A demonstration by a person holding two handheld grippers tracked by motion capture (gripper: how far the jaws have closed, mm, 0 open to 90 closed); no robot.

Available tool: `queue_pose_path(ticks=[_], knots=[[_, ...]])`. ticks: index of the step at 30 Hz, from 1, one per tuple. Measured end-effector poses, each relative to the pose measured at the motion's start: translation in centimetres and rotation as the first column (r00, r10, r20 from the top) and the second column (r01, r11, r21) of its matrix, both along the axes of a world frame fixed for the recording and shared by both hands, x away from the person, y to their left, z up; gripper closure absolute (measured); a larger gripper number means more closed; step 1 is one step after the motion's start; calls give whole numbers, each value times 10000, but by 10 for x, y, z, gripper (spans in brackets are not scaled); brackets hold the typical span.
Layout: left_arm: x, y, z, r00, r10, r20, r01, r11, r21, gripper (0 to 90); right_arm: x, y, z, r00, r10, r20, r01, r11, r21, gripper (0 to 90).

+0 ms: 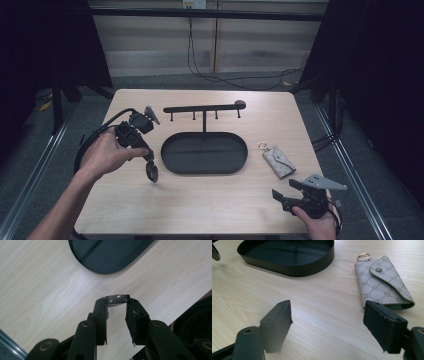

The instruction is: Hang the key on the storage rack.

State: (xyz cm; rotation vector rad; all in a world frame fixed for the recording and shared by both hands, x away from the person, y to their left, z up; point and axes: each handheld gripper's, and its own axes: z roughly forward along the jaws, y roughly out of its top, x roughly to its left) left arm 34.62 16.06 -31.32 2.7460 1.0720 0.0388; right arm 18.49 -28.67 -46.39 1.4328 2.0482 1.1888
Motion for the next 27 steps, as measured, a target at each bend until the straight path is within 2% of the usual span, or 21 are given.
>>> queue_pose_path(ticks=[13,21,27], knots=[[22,1,12,9985,523,-144,-525,9985,-125,708,1,0,0,10000,35,-61,-36,10000,-35,226],[33,-10,27,9975,696,-141,-695,9976,59,708,0,0,0,10000,51,-56,-51,10000,-21,226],[41,-22,29,9970,740,-218,-734,9969,272,708,0,0,0,9999,88,-61,-88,10000,-5,226]])
